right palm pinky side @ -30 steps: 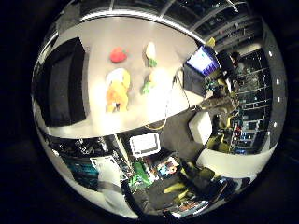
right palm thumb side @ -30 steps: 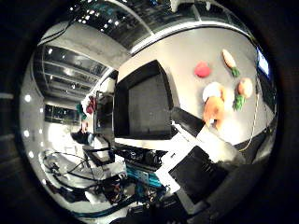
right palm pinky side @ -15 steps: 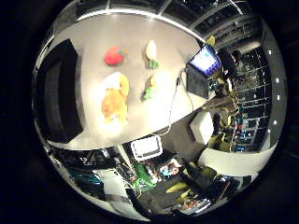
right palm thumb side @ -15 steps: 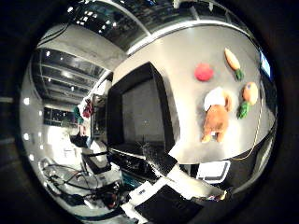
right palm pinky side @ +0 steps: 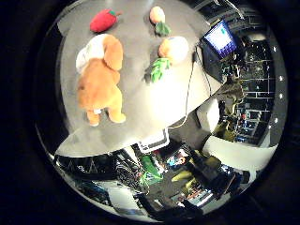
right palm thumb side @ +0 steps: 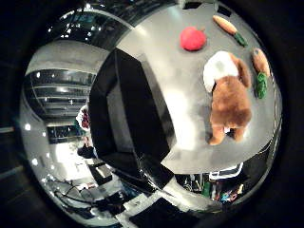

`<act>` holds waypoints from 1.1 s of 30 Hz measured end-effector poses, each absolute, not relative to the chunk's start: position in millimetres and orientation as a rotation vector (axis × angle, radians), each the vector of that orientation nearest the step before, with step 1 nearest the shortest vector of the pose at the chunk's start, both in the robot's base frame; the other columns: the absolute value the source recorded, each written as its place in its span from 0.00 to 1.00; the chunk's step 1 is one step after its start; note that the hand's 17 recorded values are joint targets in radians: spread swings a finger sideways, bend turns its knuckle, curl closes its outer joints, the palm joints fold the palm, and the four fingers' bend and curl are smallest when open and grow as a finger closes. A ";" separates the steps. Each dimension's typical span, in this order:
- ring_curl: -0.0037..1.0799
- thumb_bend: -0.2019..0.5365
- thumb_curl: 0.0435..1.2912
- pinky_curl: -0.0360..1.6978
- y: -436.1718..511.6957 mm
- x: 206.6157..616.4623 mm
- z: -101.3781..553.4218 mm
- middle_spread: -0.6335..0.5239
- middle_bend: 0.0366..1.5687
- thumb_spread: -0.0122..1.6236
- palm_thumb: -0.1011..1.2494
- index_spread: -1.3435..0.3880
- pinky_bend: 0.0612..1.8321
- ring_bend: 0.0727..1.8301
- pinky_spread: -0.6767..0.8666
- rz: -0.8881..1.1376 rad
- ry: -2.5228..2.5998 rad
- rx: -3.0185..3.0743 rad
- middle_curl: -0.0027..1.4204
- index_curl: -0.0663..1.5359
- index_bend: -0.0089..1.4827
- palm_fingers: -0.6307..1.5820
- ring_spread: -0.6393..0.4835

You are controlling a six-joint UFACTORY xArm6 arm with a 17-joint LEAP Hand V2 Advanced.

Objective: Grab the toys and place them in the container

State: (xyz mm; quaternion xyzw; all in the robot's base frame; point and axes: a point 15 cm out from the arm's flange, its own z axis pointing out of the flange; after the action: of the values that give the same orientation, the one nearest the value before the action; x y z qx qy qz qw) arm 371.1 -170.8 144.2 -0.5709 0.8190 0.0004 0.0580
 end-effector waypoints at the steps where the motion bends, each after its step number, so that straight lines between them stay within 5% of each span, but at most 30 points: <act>1: 0.24 0.24 0.20 0.21 -173.0 374.3 140.8 0.73 0.10 0.60 0.40 0.63 0.29 0.17 0.72 -0.001 2.483 -1.730 0.23 0.19 0.11 0.30 0.80; 33: 0.24 0.24 0.20 0.19 -198.6 381.1 38.2 0.68 0.14 0.60 0.40 0.63 0.31 0.18 0.73 0.227 2.559 -1.814 0.24 0.20 0.11 0.35 0.79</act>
State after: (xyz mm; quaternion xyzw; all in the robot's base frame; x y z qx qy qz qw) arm 381.1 -198.6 38.2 -0.5768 0.8137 0.0721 -0.0019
